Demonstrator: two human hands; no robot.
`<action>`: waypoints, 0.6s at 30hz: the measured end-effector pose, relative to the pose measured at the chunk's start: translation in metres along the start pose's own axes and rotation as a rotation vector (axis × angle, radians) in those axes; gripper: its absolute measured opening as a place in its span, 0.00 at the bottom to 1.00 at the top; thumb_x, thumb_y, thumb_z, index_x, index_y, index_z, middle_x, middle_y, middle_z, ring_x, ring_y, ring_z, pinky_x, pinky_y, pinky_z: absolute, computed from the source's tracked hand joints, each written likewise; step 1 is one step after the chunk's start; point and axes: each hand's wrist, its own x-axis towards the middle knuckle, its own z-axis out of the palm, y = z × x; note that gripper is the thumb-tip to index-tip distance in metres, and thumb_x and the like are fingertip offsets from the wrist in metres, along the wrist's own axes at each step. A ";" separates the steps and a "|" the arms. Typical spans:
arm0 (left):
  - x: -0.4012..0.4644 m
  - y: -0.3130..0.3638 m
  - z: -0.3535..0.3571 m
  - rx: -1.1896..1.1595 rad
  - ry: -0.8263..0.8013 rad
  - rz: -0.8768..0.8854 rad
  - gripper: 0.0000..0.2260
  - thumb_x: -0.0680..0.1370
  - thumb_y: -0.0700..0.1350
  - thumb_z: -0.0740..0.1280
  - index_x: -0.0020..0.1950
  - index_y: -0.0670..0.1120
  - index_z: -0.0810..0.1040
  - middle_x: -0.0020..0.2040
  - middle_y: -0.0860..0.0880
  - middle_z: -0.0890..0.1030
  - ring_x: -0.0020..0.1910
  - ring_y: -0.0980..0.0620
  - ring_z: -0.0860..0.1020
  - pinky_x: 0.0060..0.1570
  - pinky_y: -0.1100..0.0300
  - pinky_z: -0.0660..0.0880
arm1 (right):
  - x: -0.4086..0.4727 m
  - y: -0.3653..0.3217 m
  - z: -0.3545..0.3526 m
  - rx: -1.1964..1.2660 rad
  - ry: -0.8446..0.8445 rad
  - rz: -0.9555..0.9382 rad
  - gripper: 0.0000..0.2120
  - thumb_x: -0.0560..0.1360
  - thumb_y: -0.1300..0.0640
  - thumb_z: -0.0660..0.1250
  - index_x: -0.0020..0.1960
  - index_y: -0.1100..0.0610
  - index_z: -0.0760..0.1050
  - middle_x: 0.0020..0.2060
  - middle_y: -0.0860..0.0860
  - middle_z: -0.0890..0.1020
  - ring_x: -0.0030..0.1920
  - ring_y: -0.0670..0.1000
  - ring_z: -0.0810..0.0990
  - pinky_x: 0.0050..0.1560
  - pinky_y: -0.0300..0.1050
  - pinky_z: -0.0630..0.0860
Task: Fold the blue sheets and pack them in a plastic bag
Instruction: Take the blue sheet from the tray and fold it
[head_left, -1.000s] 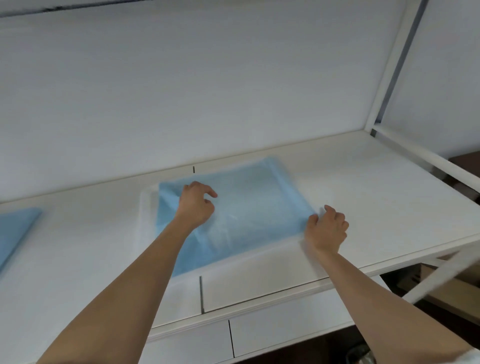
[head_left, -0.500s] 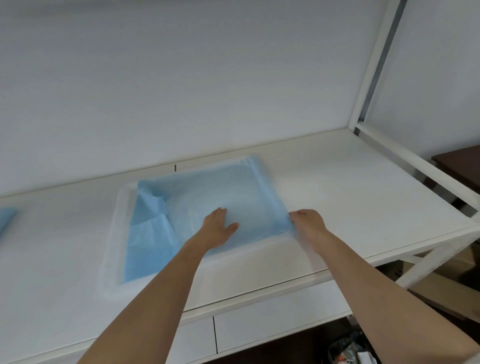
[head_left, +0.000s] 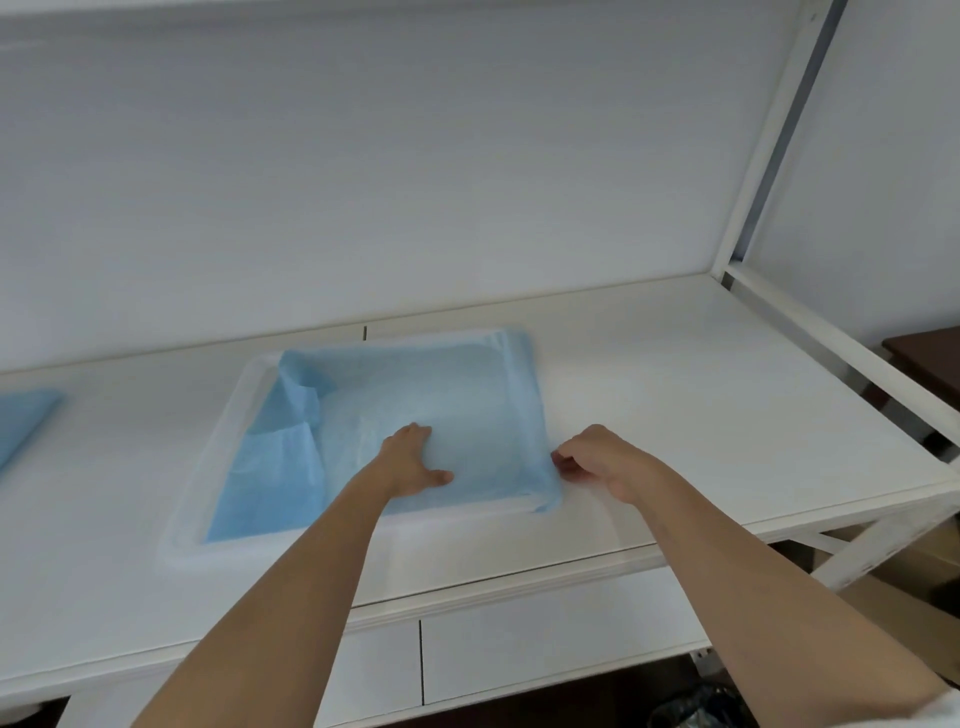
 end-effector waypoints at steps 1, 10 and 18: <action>-0.001 0.001 -0.002 0.002 -0.006 -0.002 0.37 0.75 0.52 0.70 0.77 0.43 0.54 0.77 0.45 0.55 0.76 0.48 0.54 0.72 0.57 0.52 | -0.004 -0.001 0.000 0.038 -0.043 0.007 0.11 0.74 0.69 0.61 0.54 0.72 0.78 0.48 0.62 0.83 0.41 0.53 0.82 0.40 0.39 0.81; -0.001 0.004 -0.012 -0.092 -0.020 -0.028 0.37 0.74 0.50 0.72 0.77 0.45 0.58 0.76 0.48 0.58 0.74 0.48 0.60 0.70 0.57 0.59 | -0.022 -0.002 0.006 0.330 -0.288 0.106 0.09 0.79 0.68 0.52 0.48 0.62 0.69 0.50 0.63 0.80 0.50 0.65 0.82 0.47 0.61 0.80; -0.001 0.003 -0.007 -0.052 -0.009 -0.030 0.37 0.73 0.52 0.72 0.77 0.45 0.57 0.77 0.48 0.57 0.75 0.48 0.58 0.72 0.56 0.57 | -0.013 0.012 0.011 0.418 -0.276 0.101 0.10 0.81 0.68 0.53 0.46 0.59 0.69 0.41 0.58 0.83 0.38 0.55 0.84 0.32 0.46 0.80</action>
